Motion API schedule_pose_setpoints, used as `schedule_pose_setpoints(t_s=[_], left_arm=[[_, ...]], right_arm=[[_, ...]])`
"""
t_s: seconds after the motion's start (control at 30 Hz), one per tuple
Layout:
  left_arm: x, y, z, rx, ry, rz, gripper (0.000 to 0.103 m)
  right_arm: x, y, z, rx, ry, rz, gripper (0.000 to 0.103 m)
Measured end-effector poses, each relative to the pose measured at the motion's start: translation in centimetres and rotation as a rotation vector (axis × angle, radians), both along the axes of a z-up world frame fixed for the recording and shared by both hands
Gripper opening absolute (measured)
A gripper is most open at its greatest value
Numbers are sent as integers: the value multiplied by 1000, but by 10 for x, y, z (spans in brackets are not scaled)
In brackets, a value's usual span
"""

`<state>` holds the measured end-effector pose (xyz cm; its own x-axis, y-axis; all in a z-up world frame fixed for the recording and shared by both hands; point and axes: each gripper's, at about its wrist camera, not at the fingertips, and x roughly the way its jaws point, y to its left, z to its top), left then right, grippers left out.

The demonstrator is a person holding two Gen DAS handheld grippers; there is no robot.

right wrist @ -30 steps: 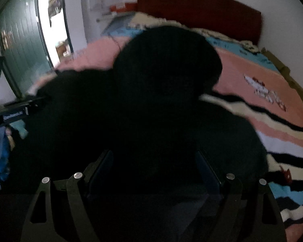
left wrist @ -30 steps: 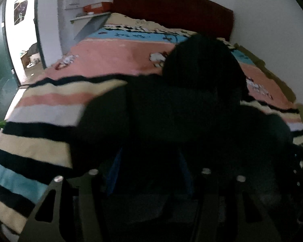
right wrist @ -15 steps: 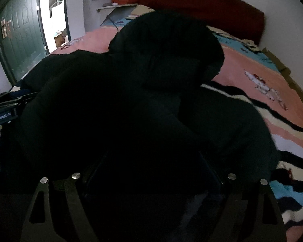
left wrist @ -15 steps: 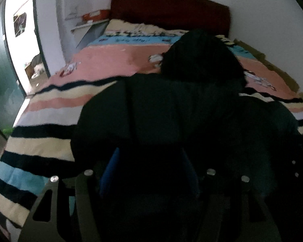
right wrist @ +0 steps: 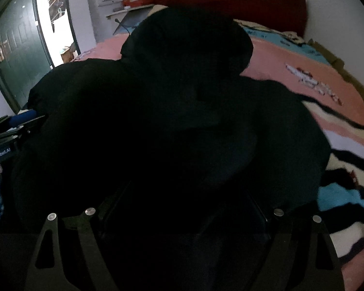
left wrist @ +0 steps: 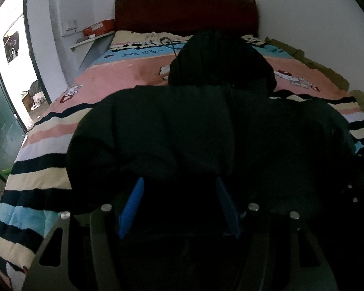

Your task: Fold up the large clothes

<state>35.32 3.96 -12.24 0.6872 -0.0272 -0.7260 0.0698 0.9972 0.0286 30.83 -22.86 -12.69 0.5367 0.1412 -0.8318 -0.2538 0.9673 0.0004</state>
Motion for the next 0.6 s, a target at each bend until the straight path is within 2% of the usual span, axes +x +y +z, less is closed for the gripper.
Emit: schedule_pose_setpoints(t_s=[0.33, 0.6], left_arm=[[1, -3, -5, 16, -2, 6, 60], [-5, -1, 3, 31, 4, 12, 60]], right_arm=[[2, -1, -6, 18, 1, -1, 85], [-14, -4, 23, 15, -65, -14, 85]])
